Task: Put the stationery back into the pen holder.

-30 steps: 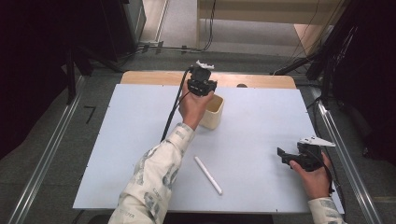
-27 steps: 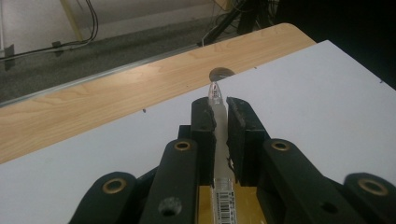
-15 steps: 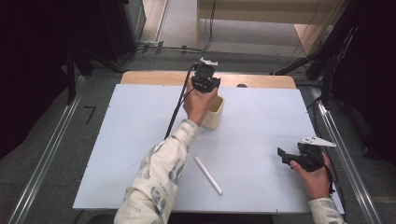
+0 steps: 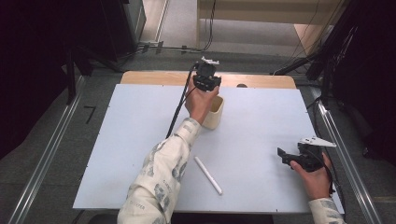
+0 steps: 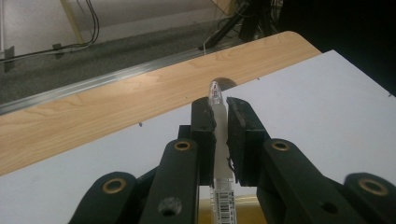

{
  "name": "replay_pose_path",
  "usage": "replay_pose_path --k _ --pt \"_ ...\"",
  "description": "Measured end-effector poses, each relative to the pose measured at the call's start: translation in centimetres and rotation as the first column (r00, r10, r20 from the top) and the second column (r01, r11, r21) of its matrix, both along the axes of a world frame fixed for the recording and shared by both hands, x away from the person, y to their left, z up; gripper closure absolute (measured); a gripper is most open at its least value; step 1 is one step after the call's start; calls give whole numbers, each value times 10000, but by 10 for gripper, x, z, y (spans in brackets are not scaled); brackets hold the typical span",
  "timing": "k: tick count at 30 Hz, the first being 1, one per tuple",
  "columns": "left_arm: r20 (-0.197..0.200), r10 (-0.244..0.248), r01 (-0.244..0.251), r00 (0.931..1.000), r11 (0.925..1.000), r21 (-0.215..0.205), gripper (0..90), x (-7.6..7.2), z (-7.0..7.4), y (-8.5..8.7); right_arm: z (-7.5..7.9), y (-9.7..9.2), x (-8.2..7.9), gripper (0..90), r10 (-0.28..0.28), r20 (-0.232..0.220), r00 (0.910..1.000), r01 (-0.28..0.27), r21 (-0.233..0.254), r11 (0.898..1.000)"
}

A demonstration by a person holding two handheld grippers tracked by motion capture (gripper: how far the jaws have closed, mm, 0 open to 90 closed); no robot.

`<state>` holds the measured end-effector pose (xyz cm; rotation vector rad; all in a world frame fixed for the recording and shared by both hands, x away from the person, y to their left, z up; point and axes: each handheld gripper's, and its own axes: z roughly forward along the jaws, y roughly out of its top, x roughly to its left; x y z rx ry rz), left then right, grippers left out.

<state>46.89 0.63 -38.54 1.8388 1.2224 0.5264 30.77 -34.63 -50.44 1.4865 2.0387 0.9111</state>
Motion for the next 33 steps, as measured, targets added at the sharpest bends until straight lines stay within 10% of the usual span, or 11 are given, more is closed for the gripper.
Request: replay_pose_path --k 33 --pt "-23 -54 54 10000 10000 32 820 10 0 -9 0 -2 0 114 2 -9 10000 -2 11 10000"
